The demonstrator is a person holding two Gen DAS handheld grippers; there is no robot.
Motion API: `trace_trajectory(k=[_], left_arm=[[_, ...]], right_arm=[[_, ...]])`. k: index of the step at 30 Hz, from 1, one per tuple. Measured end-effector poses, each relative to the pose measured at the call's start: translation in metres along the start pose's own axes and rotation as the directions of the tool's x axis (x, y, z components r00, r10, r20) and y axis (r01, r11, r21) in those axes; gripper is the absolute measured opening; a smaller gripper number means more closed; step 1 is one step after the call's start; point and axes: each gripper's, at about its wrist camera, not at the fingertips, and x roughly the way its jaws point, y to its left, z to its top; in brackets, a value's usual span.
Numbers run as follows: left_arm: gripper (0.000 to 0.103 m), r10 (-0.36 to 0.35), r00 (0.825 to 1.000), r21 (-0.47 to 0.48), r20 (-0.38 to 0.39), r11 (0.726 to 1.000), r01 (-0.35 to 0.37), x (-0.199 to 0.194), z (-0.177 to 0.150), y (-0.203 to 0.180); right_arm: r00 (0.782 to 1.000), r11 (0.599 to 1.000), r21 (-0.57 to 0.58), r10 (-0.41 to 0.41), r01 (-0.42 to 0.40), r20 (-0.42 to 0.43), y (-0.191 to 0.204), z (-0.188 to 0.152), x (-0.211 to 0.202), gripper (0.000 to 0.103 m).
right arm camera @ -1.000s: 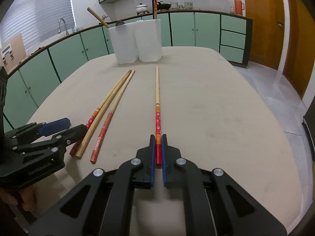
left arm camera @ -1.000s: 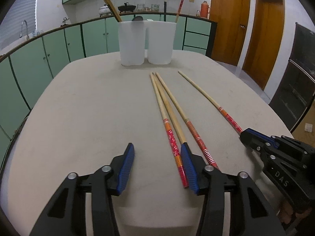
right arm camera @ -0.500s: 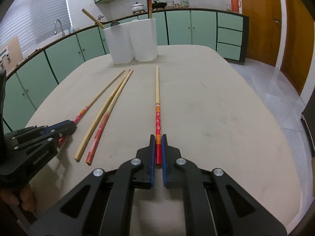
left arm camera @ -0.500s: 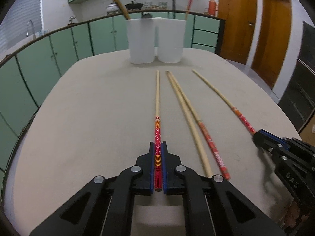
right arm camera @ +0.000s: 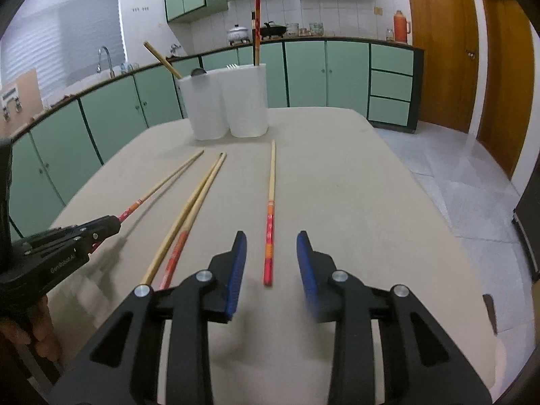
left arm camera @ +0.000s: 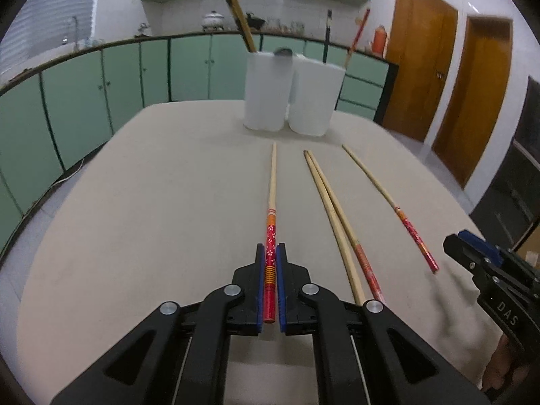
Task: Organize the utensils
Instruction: 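Open both tools, releasing the red chopsticks onto the mat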
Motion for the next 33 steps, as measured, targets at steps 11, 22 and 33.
trace_trajectory(k=[11, 22, 33], left_arm=[[0.008, -0.021, 0.999, 0.005, -0.033, 1.0, 0.021, -0.006, -0.017, -0.007], [0.028, -0.02, 1.0, -0.023, -0.022, 1.0, 0.019, -0.02, -0.01, 0.005], [0.028, -0.007, 0.998, -0.031, -0.062, 1.0, 0.006, -0.018, -0.016, 0.012]], right_arm=[[0.999, 1.0, -0.003, 0.03, -0.03, -0.041, 0.009, -0.018, -0.003, 0.029], [0.998, 0.999, 0.024, 0.024, -0.023, -0.055, 0.006, -0.013, -0.002, 0.029], [0.998, 0.999, 0.021, 0.036, -0.034, -0.061, 0.008, -0.014, 0.0, 0.029]])
